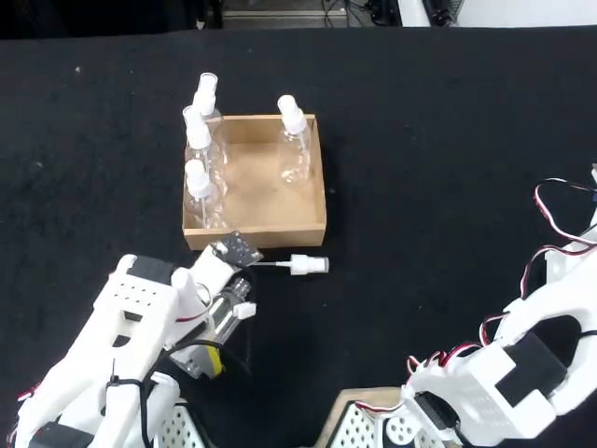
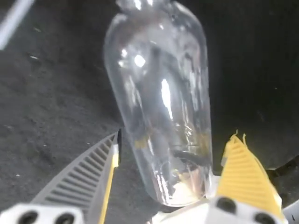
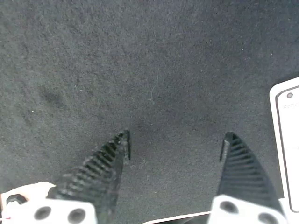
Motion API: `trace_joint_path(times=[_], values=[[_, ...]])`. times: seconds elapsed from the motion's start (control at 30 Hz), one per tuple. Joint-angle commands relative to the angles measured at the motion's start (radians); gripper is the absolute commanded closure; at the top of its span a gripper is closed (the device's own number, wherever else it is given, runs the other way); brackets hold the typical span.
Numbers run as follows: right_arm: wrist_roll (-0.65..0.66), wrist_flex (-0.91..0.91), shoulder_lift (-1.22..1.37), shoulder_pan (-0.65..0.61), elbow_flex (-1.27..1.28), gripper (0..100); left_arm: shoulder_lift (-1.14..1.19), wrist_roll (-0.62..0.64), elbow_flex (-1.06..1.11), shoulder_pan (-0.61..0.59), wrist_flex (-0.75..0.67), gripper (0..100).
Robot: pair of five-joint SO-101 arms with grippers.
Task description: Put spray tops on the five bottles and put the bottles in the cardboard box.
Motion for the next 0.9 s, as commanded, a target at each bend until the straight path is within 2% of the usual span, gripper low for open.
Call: trace_joint_path(times=[0.0, 0.13, 0.33, 0.43, 0.6, 0.77, 0.87], values=[[0.009, 0.006, -0.018, -0.026, -0.058, 71.2, -0.011, 0.003, -0.004, -0.015, -0.014, 67], [0.006, 0.006, -0.018, -0.026, -0.058, 71.2, -0.011, 0.003, 0.005, -0.015, -0.012, 70], [0.005, 0.006, -0.018, -0.026, -0.058, 71.2, -0.011, 0.003, -0.056, -0.004, 0.066, 98], [0.003, 0.006, -0.018, -0.032, -0.059, 71.2, -0.011, 0.003, -0.114, -0.004, 0.097, 93], [0.003, 0.074, -0.024, -0.063, -0.125, 71.2, -0.011, 0.002, -0.200, 0.001, 0.109, 97], [0.005, 0.138, -0.114, -0.129, -0.143, 71.2, -0.011, 0.009, -0.173, 0.154, 0.103, 97], [0.009, 0.133, -0.216, -0.193, -0.054, 71.5, -0.012, 0.011, -0.150, 0.186, 0.098, 97]])
